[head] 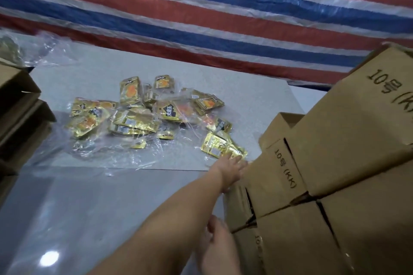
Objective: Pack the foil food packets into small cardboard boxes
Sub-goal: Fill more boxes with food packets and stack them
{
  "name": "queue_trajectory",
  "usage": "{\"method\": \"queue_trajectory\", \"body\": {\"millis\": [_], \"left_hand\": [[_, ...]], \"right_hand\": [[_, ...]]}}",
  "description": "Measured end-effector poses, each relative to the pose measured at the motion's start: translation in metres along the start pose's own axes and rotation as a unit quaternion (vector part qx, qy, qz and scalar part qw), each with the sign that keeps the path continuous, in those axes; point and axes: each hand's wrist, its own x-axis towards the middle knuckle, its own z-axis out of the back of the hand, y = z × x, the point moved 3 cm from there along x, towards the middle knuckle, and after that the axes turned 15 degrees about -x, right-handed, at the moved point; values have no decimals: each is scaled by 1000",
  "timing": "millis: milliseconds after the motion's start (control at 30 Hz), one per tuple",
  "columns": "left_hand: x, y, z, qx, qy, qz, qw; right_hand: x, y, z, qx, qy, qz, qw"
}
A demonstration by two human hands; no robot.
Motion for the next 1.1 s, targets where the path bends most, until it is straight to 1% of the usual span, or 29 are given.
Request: {"method": "queue_trajectory", "body": {"millis": [33,100,167,233,333,433,500,567,633,667,700,767,833,900,933,967,1000,1067,1100], "left_hand": [[7,1,-4,-2,0,-9,1000],[15,4,-10,-23,-12,-17,1000],[14,7,-13,-35,-29,-19,999],[4,8,-16,-47,-47,-21,998],[-18,10,-25,-17,-46,-21,999],[-48,18,-40,-16,-37,-39,998],[-74,31,-46,-10,-41,-32,999],[-102,48,-48,-51,-53,-5,997],[-132,63,-41,-147,-89,34,985],[-148,67,-34,-217,-116,54,968],[-164,70,-26,-304,-151,77,937],[-193,72,-12,-473,-210,126,846],[-220,68,4,-573,-246,165,764],[-243,58,22,-640,-276,175,695],[-253,53,32,-663,-288,181,667],[-264,48,42,-675,-299,187,648],[-274,44,52,-683,-310,190,634],[-294,38,71,-711,-329,186,593],[-303,35,83,-726,-339,183,570]], "right_hand": [[2,-2,-1,13,-11,-13,1000],[5,-3,0,-5,-4,-31,999],[10,-5,-1,-1,-8,-39,999],[12,-5,-6,2,3,-47,999],[11,2,-7,19,3,-62,998],[11,7,-9,47,34,-40,998],[8,12,-12,49,23,-30,998],[8,17,-17,29,6,-38,999],[7,19,-23,38,-11,-47,998],[7,17,-25,46,-16,-46,998],[8,15,-26,50,-13,-46,998],[8,16,-27,33,-19,-27,999],[10,24,-33,28,-38,-25,999],[1,34,-35,21,-37,8,999],[-5,40,-31,25,-61,21,998],[-11,45,-26,39,-80,25,996],[-16,51,-21,58,-80,36,994],[-28,67,-12,68,-41,91,993],[-35,75,-6,77,-1,122,989]]}}
